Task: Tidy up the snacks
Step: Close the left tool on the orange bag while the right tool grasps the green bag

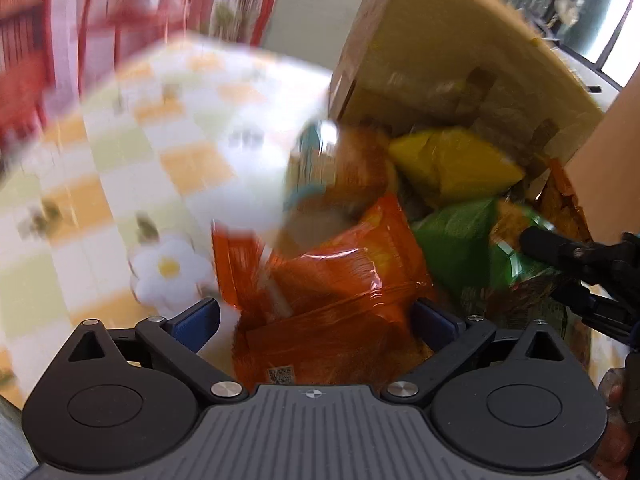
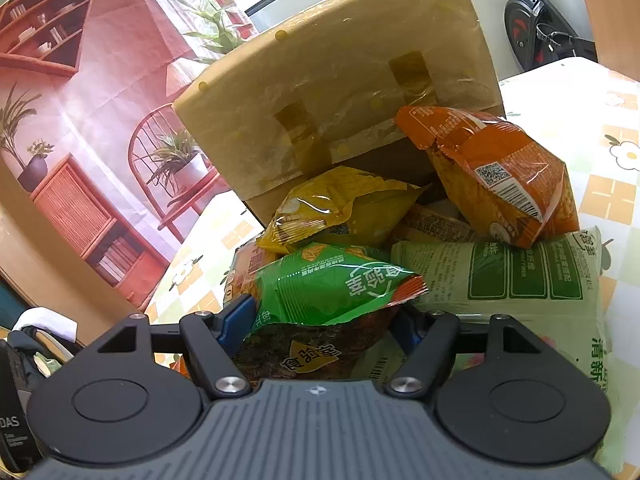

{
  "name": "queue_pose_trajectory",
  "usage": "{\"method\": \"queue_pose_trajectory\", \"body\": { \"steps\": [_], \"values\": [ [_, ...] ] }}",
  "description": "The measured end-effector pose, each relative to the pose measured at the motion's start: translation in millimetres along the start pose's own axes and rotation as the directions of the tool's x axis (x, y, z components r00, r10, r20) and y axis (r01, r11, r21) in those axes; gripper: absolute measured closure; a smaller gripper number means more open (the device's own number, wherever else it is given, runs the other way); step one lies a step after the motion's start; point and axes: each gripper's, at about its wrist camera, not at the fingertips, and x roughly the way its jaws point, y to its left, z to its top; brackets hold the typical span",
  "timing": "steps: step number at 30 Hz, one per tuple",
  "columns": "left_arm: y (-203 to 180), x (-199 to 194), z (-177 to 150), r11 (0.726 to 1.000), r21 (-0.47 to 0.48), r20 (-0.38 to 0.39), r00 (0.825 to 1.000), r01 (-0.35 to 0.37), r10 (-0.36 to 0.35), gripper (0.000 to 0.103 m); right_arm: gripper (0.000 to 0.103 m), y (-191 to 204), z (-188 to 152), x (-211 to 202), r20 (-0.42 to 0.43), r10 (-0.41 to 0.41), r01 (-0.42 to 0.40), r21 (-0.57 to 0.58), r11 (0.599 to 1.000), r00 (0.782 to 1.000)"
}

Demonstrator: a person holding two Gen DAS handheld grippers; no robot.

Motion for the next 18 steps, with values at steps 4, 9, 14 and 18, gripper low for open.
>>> {"method": "queue_pose_trajectory", "body": {
  "steps": [4,9,14,18],
  "values": [
    [8,0,-1,0.998,-0.048,0.006,1.0,0.029,-0.029,0.0,0.03,0,1,-2,0.001,0.002,-0.002,0.002,1.0,1.0],
    [3,-8,-2,0.999,-0.019,0.049,0.998,0.042,-0.041,0.019,0.03,-1,1,-2,0.0,0.005,-0.005,0.005,1.0,1.0],
    [-4,-22,-3,1.0,0.026,0.114,0.993,-0.014,0.011,0.023,0.03,-1,1,-2,0.003,0.008,-0.008,0.006,1.0,1.0],
    [-4,-28,-1,0.999,0.024,0.144,0.989,-0.035,0.031,0.023,0.031,0,0,-4,0.011,0.013,-0.013,-0.001,1.0,1.0]
  ]
}}
